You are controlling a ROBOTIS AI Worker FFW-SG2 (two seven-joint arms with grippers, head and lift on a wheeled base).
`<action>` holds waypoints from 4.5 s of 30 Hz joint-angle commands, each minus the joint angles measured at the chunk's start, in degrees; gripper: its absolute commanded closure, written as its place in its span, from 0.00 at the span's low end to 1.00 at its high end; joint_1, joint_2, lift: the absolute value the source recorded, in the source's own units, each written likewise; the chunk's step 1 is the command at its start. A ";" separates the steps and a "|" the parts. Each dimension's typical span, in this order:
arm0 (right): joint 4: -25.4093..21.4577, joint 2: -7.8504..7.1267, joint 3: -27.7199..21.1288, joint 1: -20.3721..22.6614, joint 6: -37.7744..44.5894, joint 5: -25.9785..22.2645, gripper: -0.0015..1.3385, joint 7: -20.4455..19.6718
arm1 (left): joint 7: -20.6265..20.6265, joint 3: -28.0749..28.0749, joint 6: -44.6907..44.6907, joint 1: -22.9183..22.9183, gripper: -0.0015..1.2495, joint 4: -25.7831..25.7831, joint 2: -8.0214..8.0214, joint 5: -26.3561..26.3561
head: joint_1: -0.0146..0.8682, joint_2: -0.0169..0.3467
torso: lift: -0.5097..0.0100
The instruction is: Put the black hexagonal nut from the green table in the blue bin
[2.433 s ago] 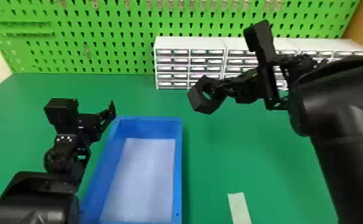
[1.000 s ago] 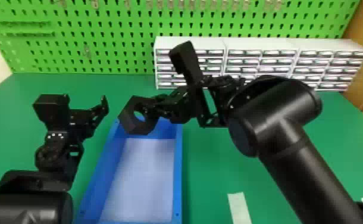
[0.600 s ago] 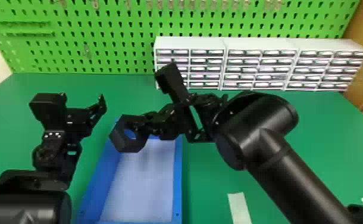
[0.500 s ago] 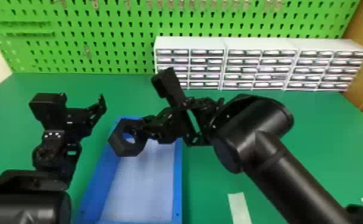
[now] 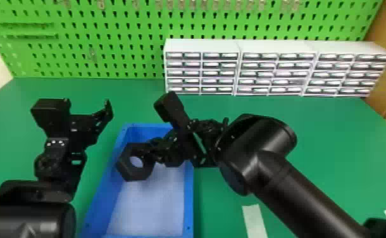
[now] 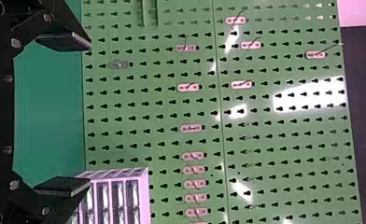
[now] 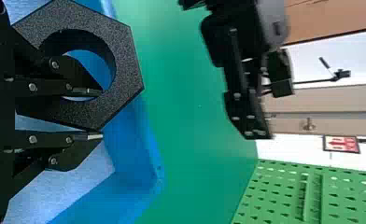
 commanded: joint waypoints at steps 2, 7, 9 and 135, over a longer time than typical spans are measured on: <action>0.46 -0.12 0.54 -0.05 -0.07 -0.22 0.74 -0.17 | 0.00 0.06 0.00 0.08 0.20 0.00 0.00 0.00 | 0.79 0.19 | 0.79; 0.46 -0.12 0.10 -0.05 0.01 -0.22 0.74 -0.17 | 0.00 -0.03 0.00 0.08 0.20 0.00 0.00 0.00 | 0.79 0.19 | 0.79; 0.46 -0.12 0.10 -0.05 0.19 -0.13 0.74 -0.17 | 0.00 -0.03 0.00 -0.01 0.20 0.00 0.00 0.00 | 0.79 0.19 | 0.79; -7.72 6.55 -40.77 23.42 -35.76 10.33 0.09 -25.75 | 0.09 -0.30 0.09 -0.09 0.20 0.00 0.00 0.88 | 0.79 0.19 | 0.79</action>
